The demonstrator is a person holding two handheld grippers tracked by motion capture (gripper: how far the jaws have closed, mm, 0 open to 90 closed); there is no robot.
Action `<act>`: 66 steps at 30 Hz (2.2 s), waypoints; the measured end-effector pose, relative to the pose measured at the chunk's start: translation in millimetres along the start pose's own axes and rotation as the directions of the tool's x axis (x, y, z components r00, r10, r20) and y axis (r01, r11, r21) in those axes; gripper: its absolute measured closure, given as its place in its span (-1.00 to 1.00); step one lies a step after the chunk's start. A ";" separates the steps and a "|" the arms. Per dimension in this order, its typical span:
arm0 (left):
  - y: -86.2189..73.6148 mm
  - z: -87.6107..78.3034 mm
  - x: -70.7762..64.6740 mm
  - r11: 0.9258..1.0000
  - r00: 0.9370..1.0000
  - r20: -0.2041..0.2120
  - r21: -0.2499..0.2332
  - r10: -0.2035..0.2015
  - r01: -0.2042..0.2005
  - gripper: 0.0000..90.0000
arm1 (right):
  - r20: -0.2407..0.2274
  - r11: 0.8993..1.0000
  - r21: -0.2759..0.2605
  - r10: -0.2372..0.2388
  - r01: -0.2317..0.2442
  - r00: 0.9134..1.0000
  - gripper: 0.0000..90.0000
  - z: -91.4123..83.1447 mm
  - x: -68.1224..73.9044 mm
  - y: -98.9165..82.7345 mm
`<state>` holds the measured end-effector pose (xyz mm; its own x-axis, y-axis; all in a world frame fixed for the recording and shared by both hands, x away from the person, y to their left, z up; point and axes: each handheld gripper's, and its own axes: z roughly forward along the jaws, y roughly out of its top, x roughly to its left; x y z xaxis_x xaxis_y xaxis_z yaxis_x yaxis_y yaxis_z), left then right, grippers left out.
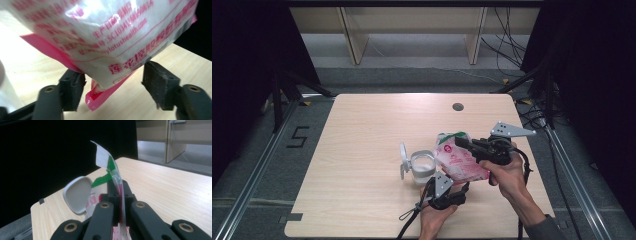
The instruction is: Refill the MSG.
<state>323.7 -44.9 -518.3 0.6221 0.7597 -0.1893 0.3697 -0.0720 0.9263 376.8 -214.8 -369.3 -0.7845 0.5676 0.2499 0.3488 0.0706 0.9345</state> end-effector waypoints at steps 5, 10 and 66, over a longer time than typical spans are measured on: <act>0.5 1.2 -2.9 0.999 1.000 -0.010 0.031 -0.020 0.020 -0.39 | 0.012 0.998 -0.022 0.065 -0.065 0.998 1.00 -7.6 -12.4 -22.8; 2.5 -2.7 -4.5 1.000 1.000 -0.005 0.027 -0.011 0.012 -0.37 | 0.038 0.996 -0.071 0.061 -0.059 0.997 1.00 -24.9 -19.4 -33.7; 14.2 -94.5 19.9 0.993 0.991 0.084 0.056 0.103 -0.108 -0.52 | 0.315 0.980 -0.022 0.195 -0.198 0.929 0.71 -60.1 -83.5 -96.1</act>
<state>276.1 30.2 -478.1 0.7130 0.6909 -0.1194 0.3386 -0.1902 0.9215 378.0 -318.3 -464.7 -0.4987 0.7996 0.3346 0.4858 -0.0618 0.8719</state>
